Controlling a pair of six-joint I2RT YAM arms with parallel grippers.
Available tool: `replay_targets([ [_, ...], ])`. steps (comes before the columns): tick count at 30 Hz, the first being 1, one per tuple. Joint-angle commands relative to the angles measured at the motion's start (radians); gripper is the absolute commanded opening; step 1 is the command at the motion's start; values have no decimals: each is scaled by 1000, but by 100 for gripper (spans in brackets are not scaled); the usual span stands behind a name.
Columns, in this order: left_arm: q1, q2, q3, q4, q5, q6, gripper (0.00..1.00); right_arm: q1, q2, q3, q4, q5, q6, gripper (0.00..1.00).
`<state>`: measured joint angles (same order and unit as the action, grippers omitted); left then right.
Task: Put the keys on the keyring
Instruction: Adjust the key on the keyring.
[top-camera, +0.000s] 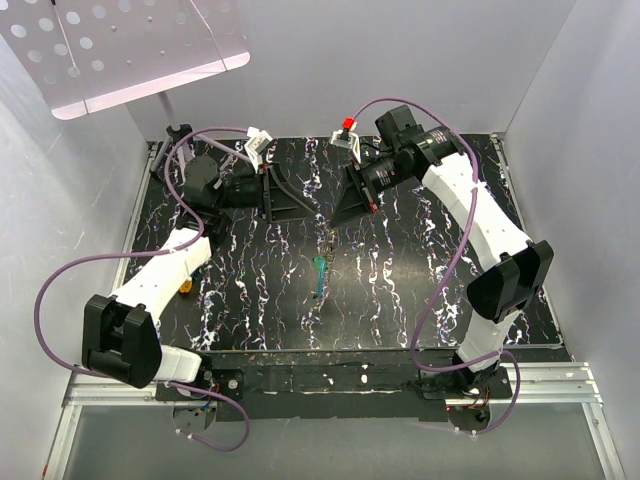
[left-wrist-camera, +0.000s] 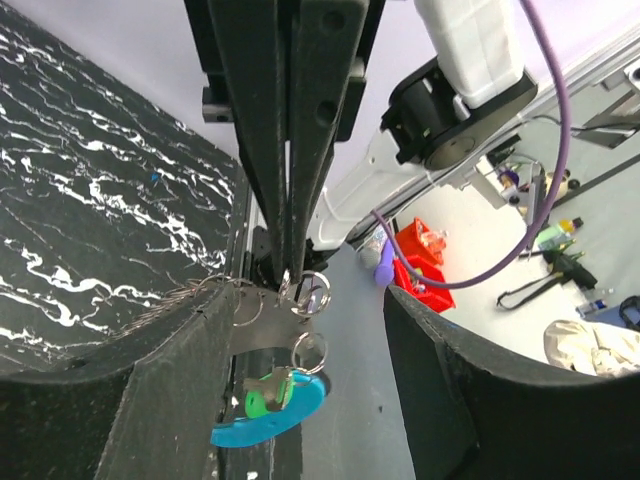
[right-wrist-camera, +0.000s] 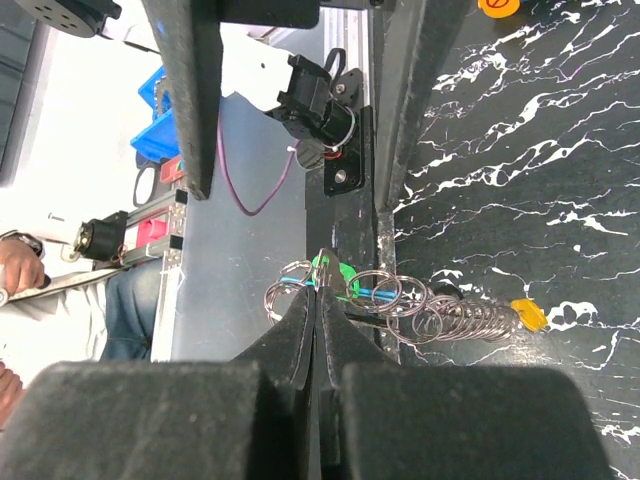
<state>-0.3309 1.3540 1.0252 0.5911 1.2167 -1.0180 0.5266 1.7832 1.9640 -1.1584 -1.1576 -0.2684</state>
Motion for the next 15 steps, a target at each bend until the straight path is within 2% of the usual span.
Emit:
replay_targets([
  [1, -22, 8, 68, -262, 63, 196, 60, 6, 2, 58, -9, -85, 3, 1],
  [4, -42, 23, 85, -303, 64, 228, 59, 7, 7, 59, -4, -86, 11, 1],
  [10, -74, 53, 99, -272, 63, 214, 52, 9, 7, 50, 3, -79, 21, 1],
  [15, -83, 62, 101, -240, 70, 188, 40, 10, 7, 49, 5, -73, 23, 1],
])
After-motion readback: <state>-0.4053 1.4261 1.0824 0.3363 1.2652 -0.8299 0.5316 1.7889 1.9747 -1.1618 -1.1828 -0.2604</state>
